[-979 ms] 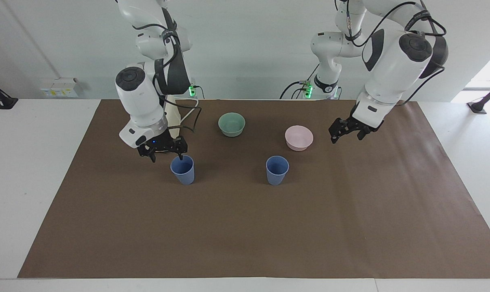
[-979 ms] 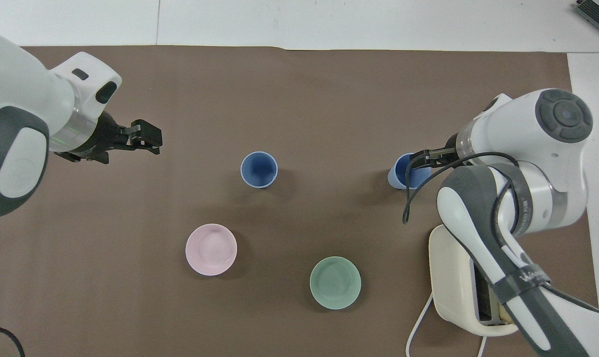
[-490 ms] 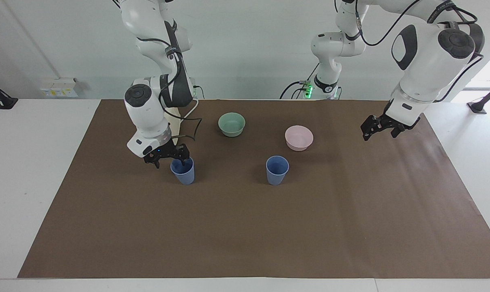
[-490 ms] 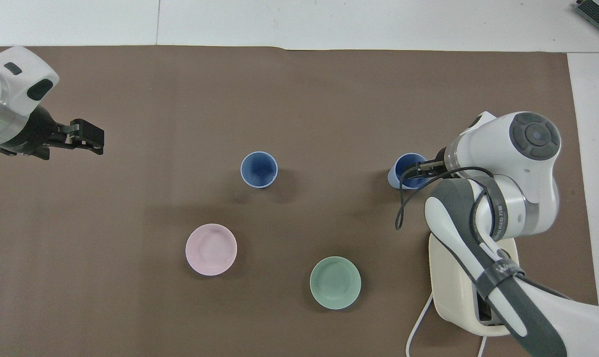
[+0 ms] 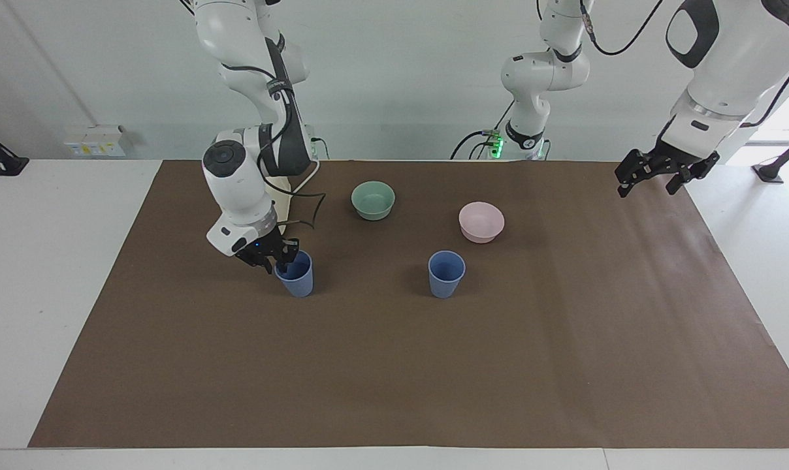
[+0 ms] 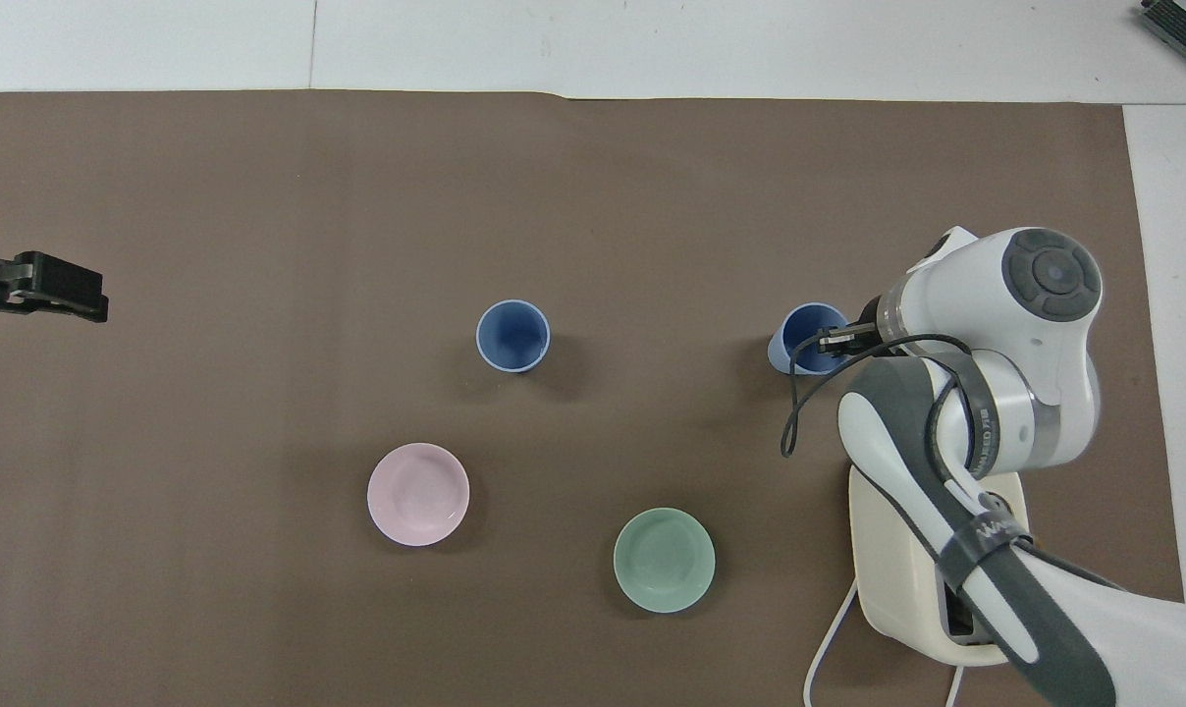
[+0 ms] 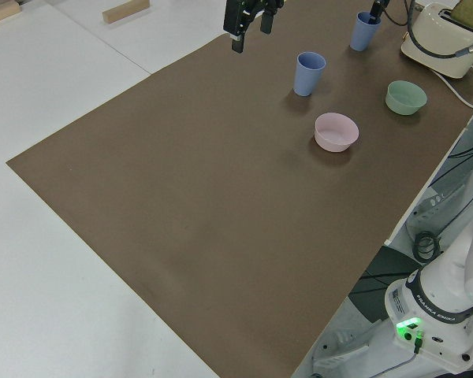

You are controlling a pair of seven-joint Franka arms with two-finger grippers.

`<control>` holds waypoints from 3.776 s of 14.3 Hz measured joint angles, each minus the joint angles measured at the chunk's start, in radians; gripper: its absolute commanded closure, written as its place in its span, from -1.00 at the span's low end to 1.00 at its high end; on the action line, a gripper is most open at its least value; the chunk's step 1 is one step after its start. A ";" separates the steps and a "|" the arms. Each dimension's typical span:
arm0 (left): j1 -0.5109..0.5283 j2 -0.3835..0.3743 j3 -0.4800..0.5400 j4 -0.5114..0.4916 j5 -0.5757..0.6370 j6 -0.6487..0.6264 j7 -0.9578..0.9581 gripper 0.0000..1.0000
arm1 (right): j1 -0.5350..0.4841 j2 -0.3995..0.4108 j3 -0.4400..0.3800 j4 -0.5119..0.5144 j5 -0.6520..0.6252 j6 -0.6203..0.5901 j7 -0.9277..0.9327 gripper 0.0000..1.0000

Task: Stack blue cups with both arms
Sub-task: 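Grasp the other blue cup with the right gripper, then lift the blue cup with the right gripper over the centered cup, then lower the held cup into the centered cup and open the right gripper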

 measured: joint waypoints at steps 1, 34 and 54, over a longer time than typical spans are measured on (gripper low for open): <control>0.000 -0.017 -0.001 0.000 0.000 -0.007 0.000 -1.00 | 0.000 0.000 0.000 0.003 0.001 0.000 0.000 1.00; -0.001 -0.073 -0.008 0.000 0.000 -0.054 0.000 -1.00 | 0.406 0.342 0.045 0.838 -0.003 -0.427 0.765 1.00; -0.001 -0.073 -0.008 0.000 0.000 -0.054 0.000 -1.00 | 0.434 0.394 0.045 0.875 -0.003 -0.423 0.794 1.00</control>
